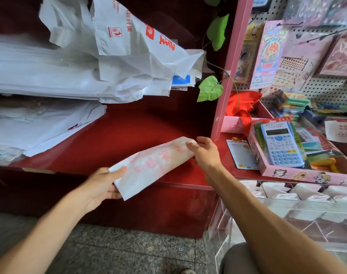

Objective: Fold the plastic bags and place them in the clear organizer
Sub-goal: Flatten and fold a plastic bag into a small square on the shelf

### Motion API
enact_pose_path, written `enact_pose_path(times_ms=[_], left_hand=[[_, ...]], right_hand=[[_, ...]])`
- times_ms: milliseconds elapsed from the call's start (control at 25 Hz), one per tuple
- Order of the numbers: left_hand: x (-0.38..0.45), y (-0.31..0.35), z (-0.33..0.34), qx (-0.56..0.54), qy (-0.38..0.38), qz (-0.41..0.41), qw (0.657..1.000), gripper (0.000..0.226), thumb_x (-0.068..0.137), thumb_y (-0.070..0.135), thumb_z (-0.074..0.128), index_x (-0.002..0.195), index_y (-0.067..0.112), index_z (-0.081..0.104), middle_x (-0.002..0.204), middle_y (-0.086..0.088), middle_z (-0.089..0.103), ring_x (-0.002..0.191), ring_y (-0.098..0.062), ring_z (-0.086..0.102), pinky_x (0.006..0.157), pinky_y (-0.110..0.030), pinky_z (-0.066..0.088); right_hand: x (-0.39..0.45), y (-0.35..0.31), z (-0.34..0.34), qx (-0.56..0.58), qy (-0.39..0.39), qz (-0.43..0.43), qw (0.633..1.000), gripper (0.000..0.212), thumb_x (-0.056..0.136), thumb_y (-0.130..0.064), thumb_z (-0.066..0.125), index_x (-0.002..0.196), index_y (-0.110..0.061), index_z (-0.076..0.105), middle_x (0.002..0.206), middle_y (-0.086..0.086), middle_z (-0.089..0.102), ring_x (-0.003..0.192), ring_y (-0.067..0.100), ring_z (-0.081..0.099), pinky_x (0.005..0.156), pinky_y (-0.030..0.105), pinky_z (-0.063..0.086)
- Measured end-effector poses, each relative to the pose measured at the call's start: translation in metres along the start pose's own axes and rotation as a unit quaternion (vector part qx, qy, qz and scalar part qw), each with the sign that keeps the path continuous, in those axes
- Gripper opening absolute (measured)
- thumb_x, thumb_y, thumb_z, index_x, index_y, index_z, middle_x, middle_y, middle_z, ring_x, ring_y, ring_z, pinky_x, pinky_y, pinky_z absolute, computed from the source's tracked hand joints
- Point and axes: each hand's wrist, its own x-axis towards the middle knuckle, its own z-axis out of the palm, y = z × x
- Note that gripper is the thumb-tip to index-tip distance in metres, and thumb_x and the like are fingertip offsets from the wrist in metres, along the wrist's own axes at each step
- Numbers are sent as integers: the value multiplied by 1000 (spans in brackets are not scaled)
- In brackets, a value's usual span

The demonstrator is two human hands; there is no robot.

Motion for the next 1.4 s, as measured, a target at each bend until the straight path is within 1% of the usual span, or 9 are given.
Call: enact_pose_path(times_ms=[200, 320, 480, 600, 680, 760, 1000, 1200, 1400], left_hand=[[-10, 0, 26, -125, 22, -48, 991, 31, 101, 30, 53, 122, 8, 57, 100, -18, 72, 78, -30, 72, 50, -32, 56], [-29, 9, 36, 101, -81, -111, 985, 60, 97, 60, 43, 109, 5, 63, 85, -21, 74, 66, -31, 72, 41, -22, 46], [-20, 12, 18, 366, 81, 237, 897, 59, 78, 66, 56, 57, 11, 57, 46, 5, 50, 43, -6, 44, 47, -27, 34], [-10, 7, 4, 426, 13, 399, 812, 28, 68, 57, 64, 88, 38, 64, 92, 29, 64, 89, 8, 58, 78, -14, 43], [1, -12, 6, 523, -85, 391, 752, 65, 70, 51, 73, 132, 42, 53, 137, 35, 43, 129, 14, 35, 110, -19, 28], [13, -31, 13, 537, -73, 437, 718, 70, 76, 30, 76, 141, 36, 50, 144, 27, 43, 136, 9, 32, 111, -26, 32], [18, -36, 49, 387, 68, 490, 778, 49, 73, -5, 76, 115, 20, 74, 109, 7, 68, 101, -2, 59, 93, -25, 47], [14, -31, 57, 318, 94, 413, 848, 35, 77, 6, 80, 106, 26, 77, 94, 20, 64, 89, 1, 63, 84, -13, 46], [5, -19, 65, 188, 57, 342, 919, 14, 84, 6, 73, 80, 18, 78, 79, 17, 75, 79, 6, 68, 70, -6, 45]], right_hand=[[-5, 5, 24, -310, -19, -183, 933, 45, 89, -25, 62, 133, -19, 52, 130, 3, 59, 112, 25, 59, 94, 40, 48], [-13, 10, 35, -327, -180, -235, 897, 40, 89, -29, 63, 128, -22, 59, 125, -2, 65, 102, 20, 65, 87, 35, 52], [-12, 21, 36, -419, -252, -286, 824, 40, 85, -45, 62, 118, -23, 65, 120, -4, 65, 105, 22, 62, 90, 38, 48], [-8, 29, 31, -447, -283, -296, 795, 45, 85, -51, 58, 122, -24, 64, 133, -10, 60, 119, 17, 55, 95, 37, 43], [-6, 33, 27, -434, -284, -306, 798, 42, 92, -45, 58, 129, -24, 61, 140, -11, 56, 129, 16, 49, 102, 42, 41], [-8, 35, 23, -437, -281, -323, 791, 48, 93, -50, 55, 136, -27, 57, 148, -11, 48, 138, 16, 40, 110, 46, 35], [-17, 37, 7, -508, -346, -304, 728, 84, 80, -54, 73, 152, -33, 33, 161, -9, 25, 148, 12, 19, 120, 36, 11], [-10, 41, -7, -306, -278, -271, 869, 19, 93, -21, 66, 109, -24, 75, 106, -13, 72, 95, 8, 64, 82, 30, 47], [-6, 44, -6, -200, -262, -145, 933, 23, 87, -42, 69, 91, -21, 78, 88, 10, 75, 75, 4, 56, 67, 30, 45]])
